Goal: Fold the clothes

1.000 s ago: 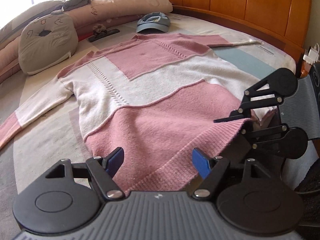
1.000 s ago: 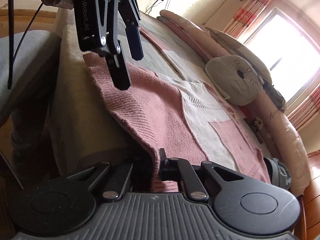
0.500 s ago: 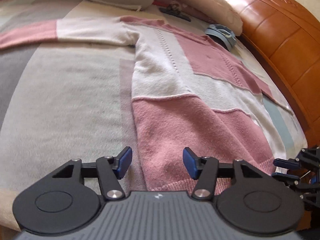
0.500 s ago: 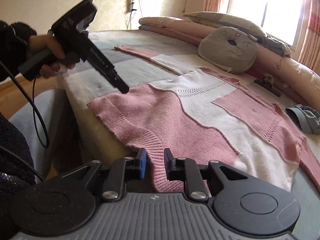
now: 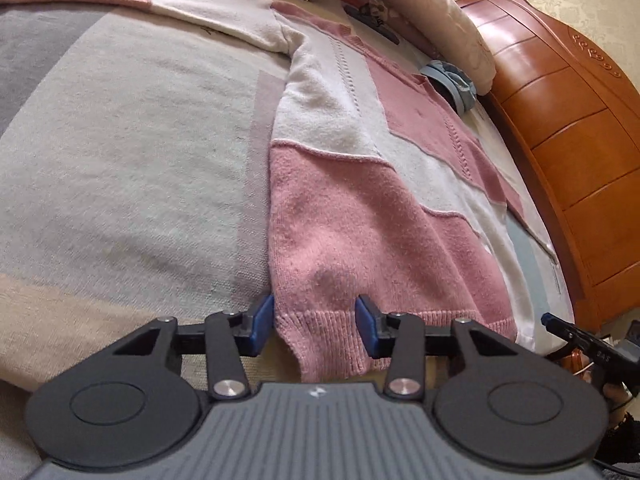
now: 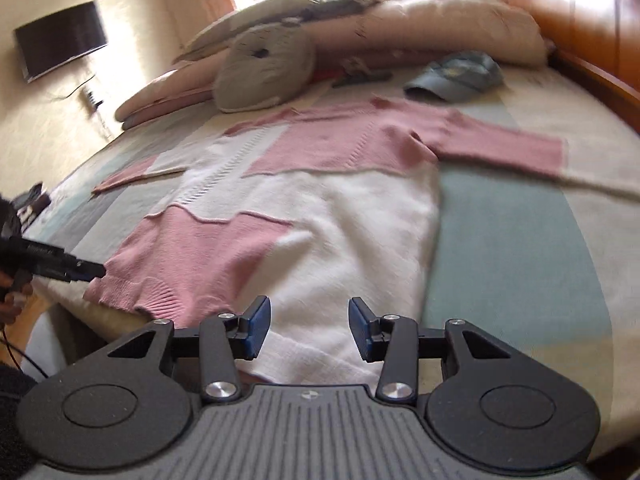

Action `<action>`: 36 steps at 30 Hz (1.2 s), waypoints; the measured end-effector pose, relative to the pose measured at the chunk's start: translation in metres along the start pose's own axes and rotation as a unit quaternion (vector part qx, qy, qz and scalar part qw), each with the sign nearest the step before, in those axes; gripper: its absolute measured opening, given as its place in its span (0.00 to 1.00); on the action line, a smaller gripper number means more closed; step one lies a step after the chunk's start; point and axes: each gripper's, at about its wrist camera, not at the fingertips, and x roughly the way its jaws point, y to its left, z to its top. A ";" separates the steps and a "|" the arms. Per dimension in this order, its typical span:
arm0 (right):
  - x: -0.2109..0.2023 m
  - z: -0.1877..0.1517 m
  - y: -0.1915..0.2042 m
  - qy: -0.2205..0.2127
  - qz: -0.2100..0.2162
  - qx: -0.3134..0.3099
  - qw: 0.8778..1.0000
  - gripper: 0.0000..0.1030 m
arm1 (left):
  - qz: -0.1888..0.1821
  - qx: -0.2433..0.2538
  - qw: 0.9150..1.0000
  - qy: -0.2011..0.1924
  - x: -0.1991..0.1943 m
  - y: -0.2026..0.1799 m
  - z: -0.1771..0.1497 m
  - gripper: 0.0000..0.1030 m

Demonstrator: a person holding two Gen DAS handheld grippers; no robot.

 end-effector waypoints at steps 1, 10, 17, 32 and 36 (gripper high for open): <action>0.003 -0.001 -0.017 0.011 0.001 0.035 0.999 0.48 | -0.015 0.008 1.000 0.007 0.004 -0.001 0.003 0.42; 0.052 -0.001 -0.076 0.036 0.109 0.219 0.969 0.56 | -0.071 -0.040 0.997 0.012 0.018 0.011 0.012 0.41; 0.034 -0.027 -0.079 0.045 0.154 0.258 0.953 0.53 | -0.102 -0.030 0.994 0.017 0.014 0.015 -0.006 0.38; -0.003 -0.005 -0.057 0.016 0.056 0.167 0.984 0.12 | -0.039 0.002 0.999 -0.022 -0.032 -0.009 -0.005 0.03; 0.007 -0.012 -0.060 0.068 0.028 0.156 0.985 0.15 | 0.013 -0.008 1.000 0.001 -0.030 0.005 -0.011 0.04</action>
